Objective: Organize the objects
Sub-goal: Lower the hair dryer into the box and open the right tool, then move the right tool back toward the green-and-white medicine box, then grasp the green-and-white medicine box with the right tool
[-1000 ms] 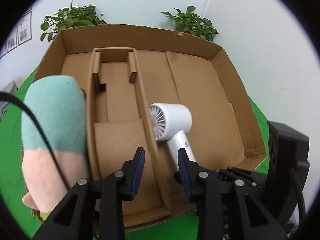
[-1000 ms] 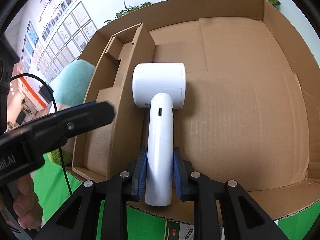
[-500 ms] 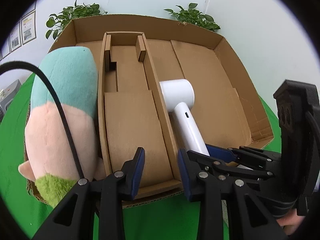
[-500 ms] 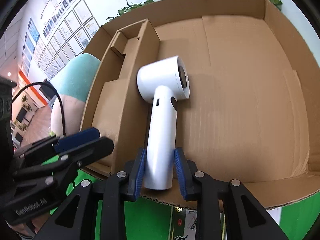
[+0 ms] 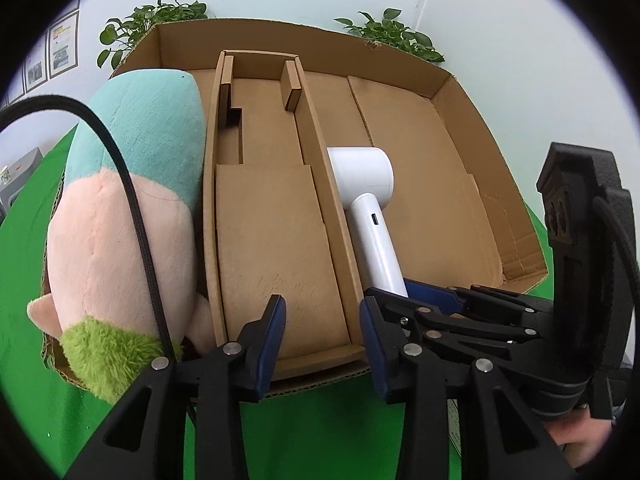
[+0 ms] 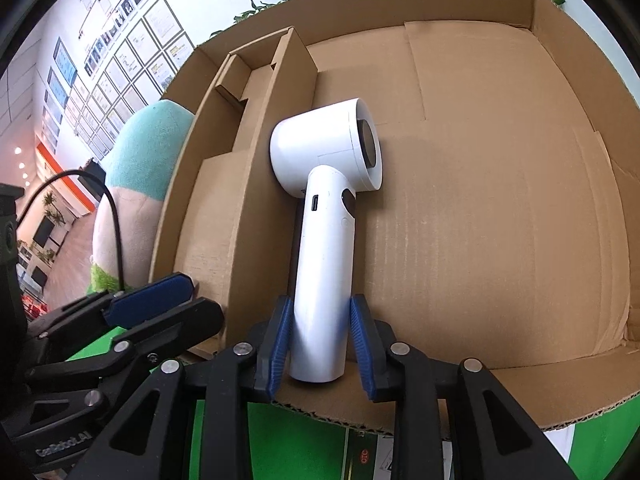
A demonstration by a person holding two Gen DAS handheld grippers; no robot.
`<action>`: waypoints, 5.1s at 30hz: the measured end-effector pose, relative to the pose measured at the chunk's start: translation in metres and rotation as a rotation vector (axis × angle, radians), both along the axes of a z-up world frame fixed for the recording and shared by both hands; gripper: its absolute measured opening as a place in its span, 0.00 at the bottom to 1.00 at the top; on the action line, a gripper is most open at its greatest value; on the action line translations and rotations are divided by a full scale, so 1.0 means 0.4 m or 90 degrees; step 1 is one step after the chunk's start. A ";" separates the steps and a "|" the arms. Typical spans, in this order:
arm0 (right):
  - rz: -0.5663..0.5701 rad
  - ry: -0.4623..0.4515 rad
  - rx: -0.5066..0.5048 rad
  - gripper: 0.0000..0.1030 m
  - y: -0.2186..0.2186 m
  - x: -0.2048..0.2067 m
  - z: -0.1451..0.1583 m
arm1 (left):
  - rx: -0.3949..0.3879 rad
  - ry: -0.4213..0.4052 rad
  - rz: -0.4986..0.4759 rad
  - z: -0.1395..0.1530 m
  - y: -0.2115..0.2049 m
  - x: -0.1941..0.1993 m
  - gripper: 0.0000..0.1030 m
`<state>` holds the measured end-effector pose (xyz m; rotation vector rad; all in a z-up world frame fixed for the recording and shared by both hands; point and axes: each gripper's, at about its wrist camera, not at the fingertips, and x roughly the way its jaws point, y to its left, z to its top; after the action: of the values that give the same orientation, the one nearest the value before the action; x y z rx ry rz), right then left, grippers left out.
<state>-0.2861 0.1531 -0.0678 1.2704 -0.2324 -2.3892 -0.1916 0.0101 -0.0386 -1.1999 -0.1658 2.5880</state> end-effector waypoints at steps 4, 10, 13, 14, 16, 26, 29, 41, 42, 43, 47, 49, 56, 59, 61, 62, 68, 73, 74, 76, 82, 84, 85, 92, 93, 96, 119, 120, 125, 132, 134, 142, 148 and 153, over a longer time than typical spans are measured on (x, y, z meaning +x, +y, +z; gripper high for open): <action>-0.021 0.034 -0.008 0.44 0.022 0.019 0.036 | -0.001 0.002 0.002 -0.003 -0.009 0.004 0.37; -0.005 0.024 0.024 0.11 0.008 0.013 0.028 | 0.000 0.005 0.006 -0.004 -0.016 0.004 0.37; -0.003 0.029 0.021 0.12 -0.003 0.008 0.015 | 0.002 0.007 0.007 -0.005 -0.018 0.004 0.37; -0.002 0.026 0.015 0.12 -0.004 0.005 0.014 | 0.003 0.008 0.007 -0.005 -0.020 0.005 0.37; -0.001 0.017 0.001 0.12 0.003 0.006 0.009 | 0.004 0.010 0.008 -0.005 -0.021 0.008 0.37; -0.039 0.066 0.048 0.39 0.028 0.056 0.064 | 0.017 0.044 0.027 0.022 -0.016 0.025 0.37; -0.055 0.163 0.085 0.71 0.044 0.126 0.123 | 0.008 0.116 0.036 0.068 -0.007 0.069 0.43; -0.148 0.267 0.129 1.00 0.147 0.355 0.152 | -0.071 0.248 0.141 0.132 0.008 0.212 0.91; -0.143 0.279 0.136 1.00 0.147 0.378 0.155 | -0.077 0.254 0.138 0.133 0.011 0.220 0.91; -0.139 0.287 0.139 1.00 0.145 0.395 0.157 | -0.087 0.262 0.132 0.135 0.019 0.234 0.91; -0.122 0.299 0.122 1.00 0.153 0.485 0.154 | -0.123 0.282 0.120 0.127 0.054 0.268 0.91; -0.111 0.303 0.125 1.00 0.150 0.510 0.147 | -0.147 0.282 0.114 0.120 0.068 0.281 0.91; -0.130 0.304 0.116 0.99 0.175 0.540 0.132 | -0.157 0.277 0.122 0.121 0.089 0.311 0.90; -0.130 0.317 0.114 0.93 0.194 0.548 0.143 | -0.150 0.274 0.127 0.126 0.090 0.316 0.72; -0.128 0.324 0.117 0.64 0.200 0.555 0.148 | -0.147 0.261 0.115 0.122 0.095 0.313 0.37; -0.130 0.323 0.127 0.56 0.200 0.556 0.149 | -0.147 0.254 0.109 0.118 0.099 0.312 0.13; -0.143 0.315 0.132 0.37 0.227 0.564 0.146 | -0.134 0.257 0.105 0.116 0.118 0.329 0.09; -0.173 0.331 0.125 1.00 0.256 0.579 0.147 | -0.131 0.267 0.116 0.127 0.123 0.341 0.90; -0.175 0.334 0.122 1.00 0.260 0.580 0.149 | -0.132 0.263 0.114 0.129 0.124 0.341 0.90; -0.170 0.327 0.121 1.00 0.265 0.581 0.151 | -0.139 0.253 0.115 0.129 0.126 0.338 0.90; -0.133 0.293 0.094 1.00 0.274 0.587 0.139 | -0.137 0.252 0.118 0.147 0.112 0.352 0.90; -0.099 0.285 0.075 1.00 0.270 0.596 0.130 | -0.137 0.256 0.127 0.162 0.095 0.361 0.90; -0.087 0.283 0.072 1.00 0.267 0.601 0.125 | -0.140 0.258 0.135 0.174 0.083 0.367 0.90; -0.006 0.248 0.058 1.00 0.232 0.634 0.053 | -0.235 0.272 0.227 0.241 0.028 0.402 0.91; -0.005 0.240 0.058 1.00 0.229 0.632 0.046 | -0.227 0.263 0.222 0.230 0.029 0.396 0.91; -0.005 0.222 0.059 1.00 0.222 0.637 0.030 | -0.170 0.179 0.166 0.145 0.048 0.347 0.91; -0.001 0.141 0.138 0.70 0.218 0.581 -0.048 | 0.073 -0.061 0.004 -0.118 0.163 0.232 0.91; 0.002 0.135 0.141 0.62 0.214 0.578 -0.053 | 0.076 -0.061 0.002 -0.118 0.162 0.232 0.91; 0.018 0.125 0.132 0.61 0.198 0.598 -0.046 | 0.090 -0.072 -0.013 -0.122 0.150 0.241 0.91; 0.071 0.143 0.144 0.99 0.154 0.634 -0.031 | 0.116 -0.085 -0.035 -0.135 0.149 0.238 0.91; 0.067 0.136 0.149 0.99 0.151 0.629 -0.032 | 0.131 -0.090 -0.044 -0.135 0.150 0.236 0.91; 0.062 0.106 0.150 0.64 0.151 0.623 -0.046 | 0.193 -0.111 -0.073 -0.139 0.155 0.227 0.90; 0.055 0.059 0.038 0.63 0.172 0.608 -0.052 | 0.217 -0.117 -0.080 -0.142 0.157 0.231 0.90; 0.038 0.036 -0.007 0.63 0.186 0.597 -0.057 | 0.220 -0.121 -0.076 -0.144 0.150 0.237 0.76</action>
<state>-0.0472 0.2275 -0.0905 1.1863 -0.1870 -2.3664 -0.0970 0.0700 -0.0961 -1.2770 -0.5389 2.2248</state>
